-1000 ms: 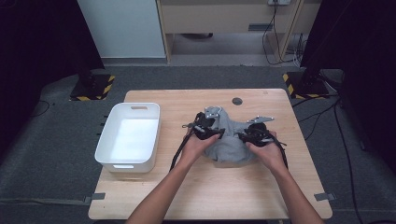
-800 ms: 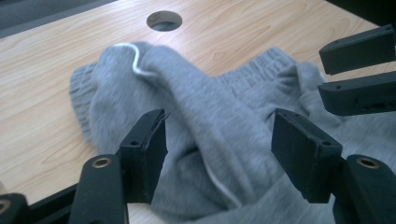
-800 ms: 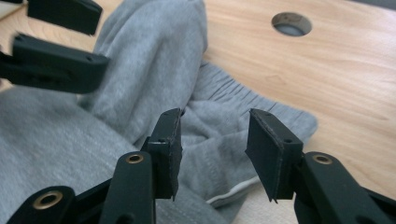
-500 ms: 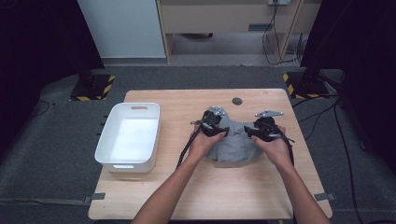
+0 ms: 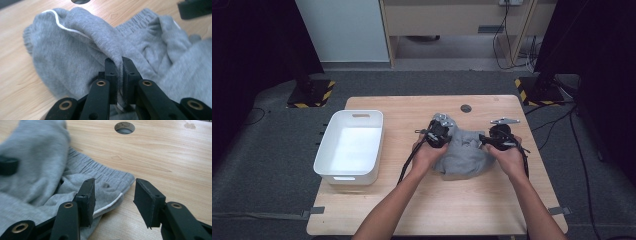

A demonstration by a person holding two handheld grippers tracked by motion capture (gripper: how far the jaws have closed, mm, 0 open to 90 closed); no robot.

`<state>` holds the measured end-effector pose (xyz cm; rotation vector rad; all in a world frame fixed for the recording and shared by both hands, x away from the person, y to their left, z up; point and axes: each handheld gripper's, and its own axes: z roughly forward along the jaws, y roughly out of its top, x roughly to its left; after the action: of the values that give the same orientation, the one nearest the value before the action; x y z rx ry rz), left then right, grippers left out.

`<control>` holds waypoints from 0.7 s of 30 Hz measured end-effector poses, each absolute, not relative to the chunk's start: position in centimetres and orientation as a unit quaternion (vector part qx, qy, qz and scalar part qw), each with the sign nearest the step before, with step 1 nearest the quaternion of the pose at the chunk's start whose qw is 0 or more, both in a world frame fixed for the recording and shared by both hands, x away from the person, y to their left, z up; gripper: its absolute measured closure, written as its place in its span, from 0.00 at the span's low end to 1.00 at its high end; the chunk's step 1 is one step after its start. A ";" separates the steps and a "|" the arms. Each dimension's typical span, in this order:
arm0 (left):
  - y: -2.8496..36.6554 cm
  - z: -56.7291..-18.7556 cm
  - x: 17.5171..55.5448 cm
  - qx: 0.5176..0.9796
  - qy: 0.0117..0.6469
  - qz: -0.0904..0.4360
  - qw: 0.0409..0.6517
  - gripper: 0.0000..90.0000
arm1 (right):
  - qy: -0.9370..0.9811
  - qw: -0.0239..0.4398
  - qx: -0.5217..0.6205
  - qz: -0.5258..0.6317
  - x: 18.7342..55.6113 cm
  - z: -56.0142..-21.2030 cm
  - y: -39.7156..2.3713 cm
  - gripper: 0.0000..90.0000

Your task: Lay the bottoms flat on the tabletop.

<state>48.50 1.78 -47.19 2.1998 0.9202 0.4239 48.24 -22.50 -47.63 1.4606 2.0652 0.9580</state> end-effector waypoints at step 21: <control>4.4 -50.1 46.1 0.859 0.363 0.152 0.327 0.94 | 0.738 0.187 0.546 0.350 49.1 -48.9 -20.5 0.38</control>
<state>46.06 4.43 -50.06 2.2496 0.9508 0.3971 49.11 -20.47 -48.91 1.5361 2.0772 0.9852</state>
